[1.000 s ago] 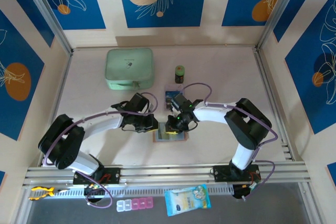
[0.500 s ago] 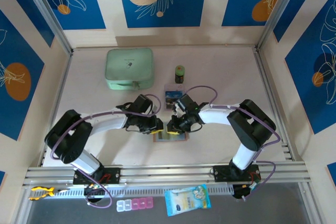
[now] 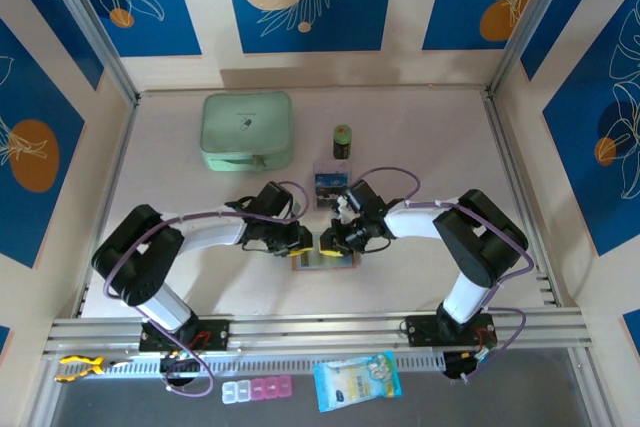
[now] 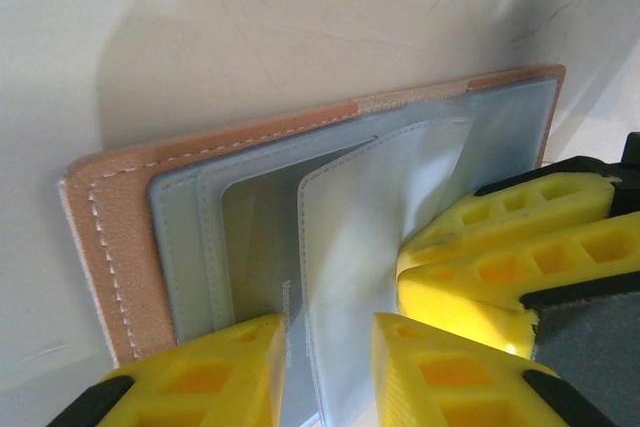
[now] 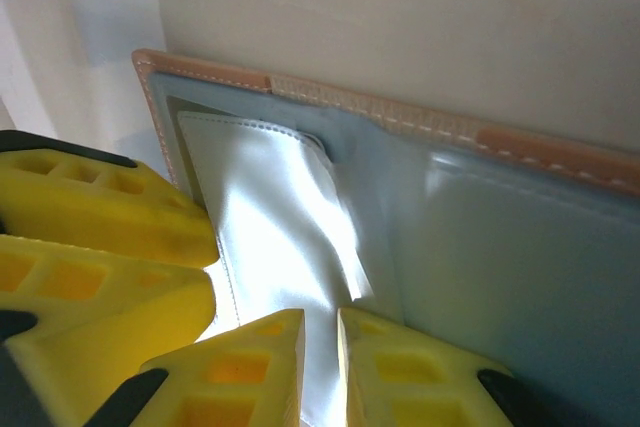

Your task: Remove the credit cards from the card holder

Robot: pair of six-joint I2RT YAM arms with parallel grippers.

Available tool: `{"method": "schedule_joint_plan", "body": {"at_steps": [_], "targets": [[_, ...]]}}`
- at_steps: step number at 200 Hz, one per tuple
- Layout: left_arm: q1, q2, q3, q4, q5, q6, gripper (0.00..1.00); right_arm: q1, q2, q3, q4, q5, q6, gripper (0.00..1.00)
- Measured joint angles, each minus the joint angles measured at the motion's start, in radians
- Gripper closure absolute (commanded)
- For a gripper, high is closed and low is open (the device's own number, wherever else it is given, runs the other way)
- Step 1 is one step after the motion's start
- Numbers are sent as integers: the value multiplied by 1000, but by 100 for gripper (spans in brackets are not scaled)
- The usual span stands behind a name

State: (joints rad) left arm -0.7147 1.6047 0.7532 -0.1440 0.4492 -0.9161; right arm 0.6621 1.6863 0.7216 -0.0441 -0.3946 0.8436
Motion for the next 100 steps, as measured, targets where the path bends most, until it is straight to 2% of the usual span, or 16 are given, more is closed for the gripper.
{"method": "schedule_joint_plan", "body": {"at_steps": [42,100], "targets": [[-2,9,0,17,8,-5,71,-13,0,-21,41,-30,7,82],[-7,18,0,40,21,-26,76,-21,-1,-39,79,-53,16,81]]}}
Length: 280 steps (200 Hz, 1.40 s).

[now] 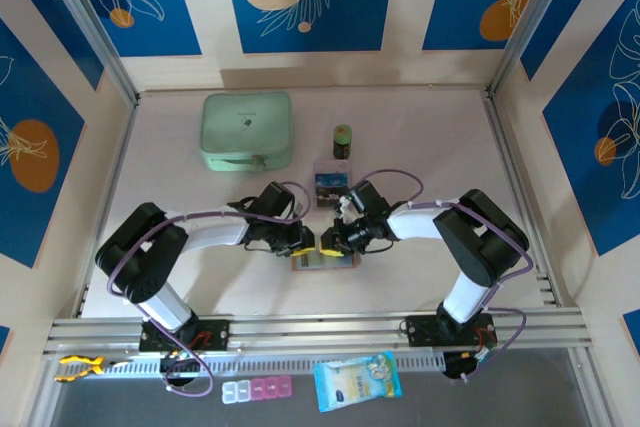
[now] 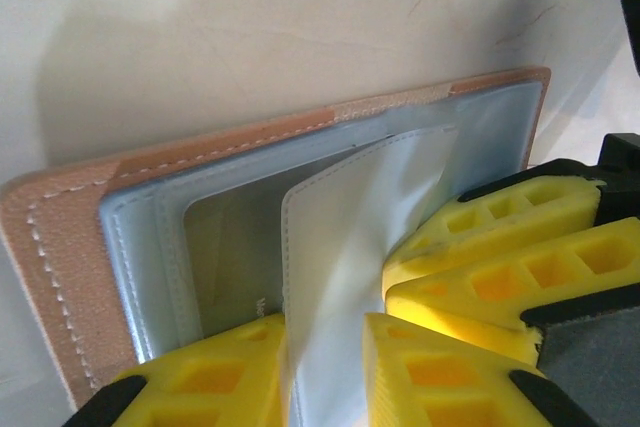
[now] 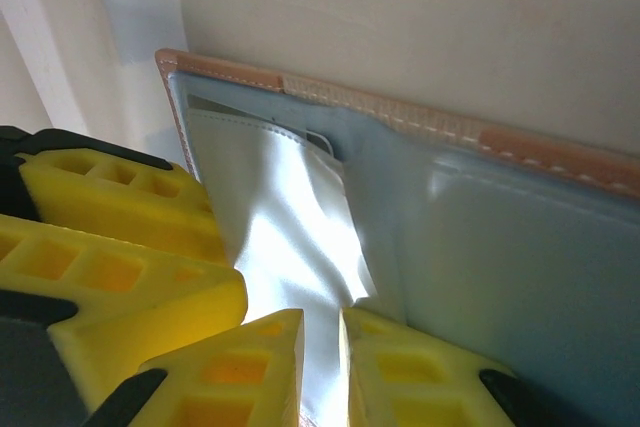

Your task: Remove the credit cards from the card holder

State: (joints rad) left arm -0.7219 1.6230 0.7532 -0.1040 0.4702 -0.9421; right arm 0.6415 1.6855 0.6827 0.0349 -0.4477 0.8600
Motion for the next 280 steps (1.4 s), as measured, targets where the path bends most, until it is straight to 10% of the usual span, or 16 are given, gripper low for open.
{"method": "schedule_joint_plan", "body": {"at_steps": [280], "targets": [[-104,159,314,-123,15,8,75,-211,-520,-84,-360,100,-82,73]]}}
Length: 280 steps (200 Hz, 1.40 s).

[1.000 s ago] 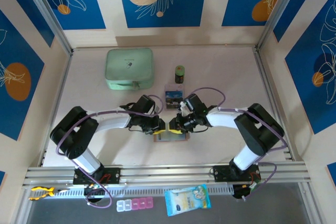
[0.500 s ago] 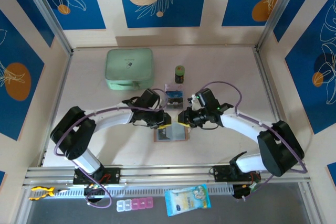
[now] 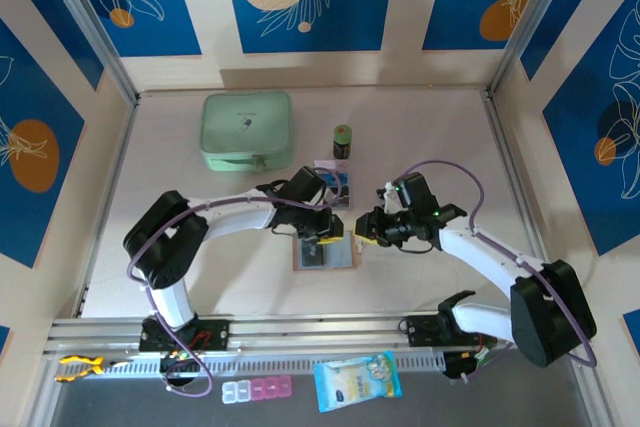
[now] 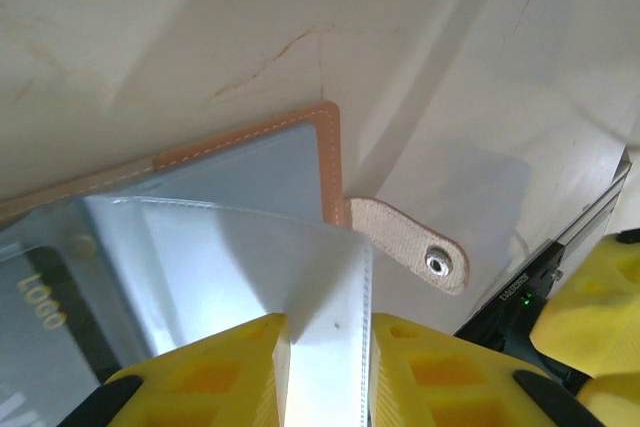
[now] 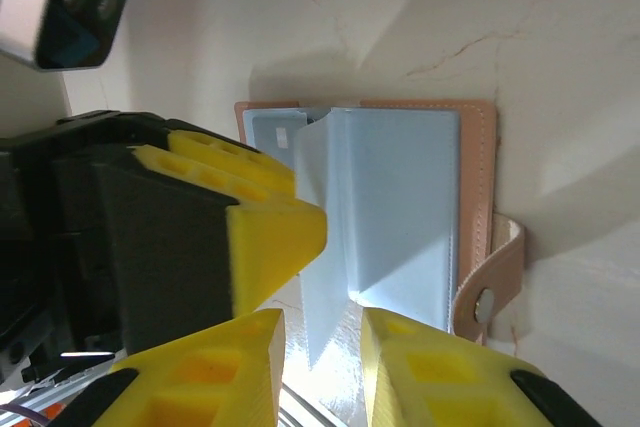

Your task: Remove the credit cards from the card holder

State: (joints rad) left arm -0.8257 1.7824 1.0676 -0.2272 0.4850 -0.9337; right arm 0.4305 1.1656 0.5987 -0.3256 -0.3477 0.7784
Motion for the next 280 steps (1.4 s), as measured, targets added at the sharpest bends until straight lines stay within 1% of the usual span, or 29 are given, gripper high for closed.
{"method": "schedule_joint_plan", "body": {"at_steps": [59,128,187,280], "targets": [[-15,34,59,-6,5,4,72,-22,-50,-16,-29,0,-5,73],[-12,29,58,-35,4,26,72,-22,-38,-19,-25,-19,-4,73],[25,-55,-45,-33,4,26,73,25,40,-8,-12,-18,0,73],[120,-206,-242,6,4,26,74,152,257,154,14,4,2,73]]}}
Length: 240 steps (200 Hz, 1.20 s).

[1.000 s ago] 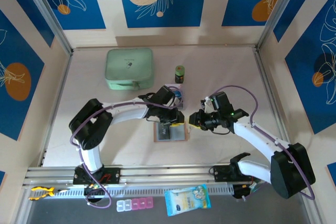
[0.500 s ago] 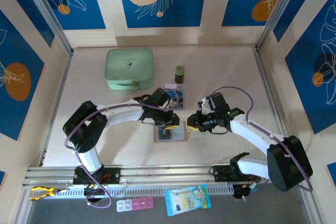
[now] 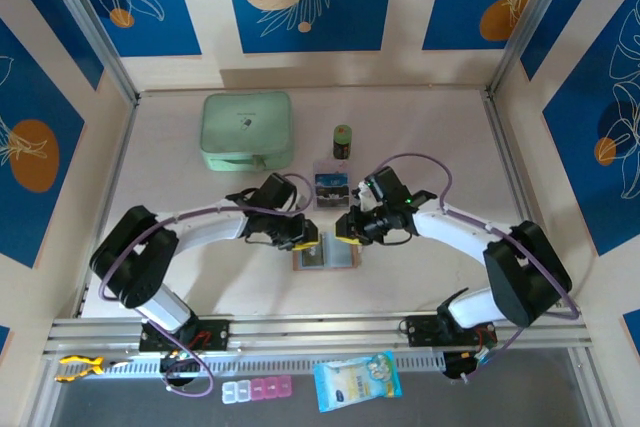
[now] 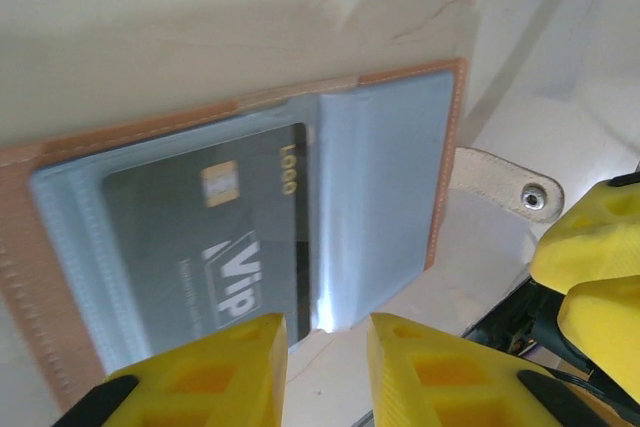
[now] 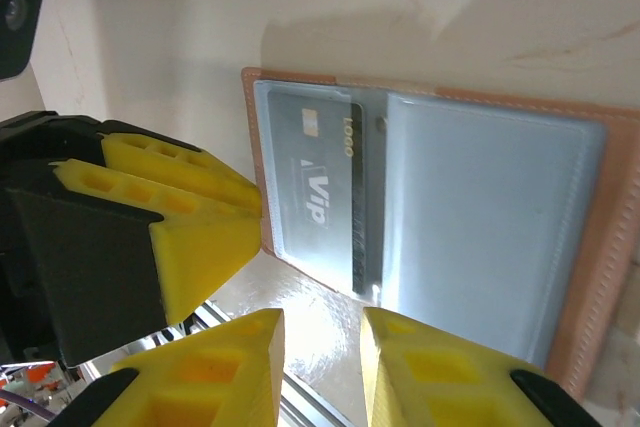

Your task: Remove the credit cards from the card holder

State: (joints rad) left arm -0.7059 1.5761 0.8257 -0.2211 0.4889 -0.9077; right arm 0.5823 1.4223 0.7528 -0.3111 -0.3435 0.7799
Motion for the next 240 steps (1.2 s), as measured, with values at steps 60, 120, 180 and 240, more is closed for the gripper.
{"method": "schedule_joint_plan", "body": {"at_steps": [60,120,180,240], "targets": [[40,-35,-78,23,0,0,80,81,139,79,19,17,14,74],[45,-34,-97,42,0,25,91,132,208,109,27,45,21,74],[45,1,-114,49,-13,46,92,139,252,124,31,58,21,74],[48,12,-117,61,-10,53,93,145,283,129,31,60,21,77]]}}
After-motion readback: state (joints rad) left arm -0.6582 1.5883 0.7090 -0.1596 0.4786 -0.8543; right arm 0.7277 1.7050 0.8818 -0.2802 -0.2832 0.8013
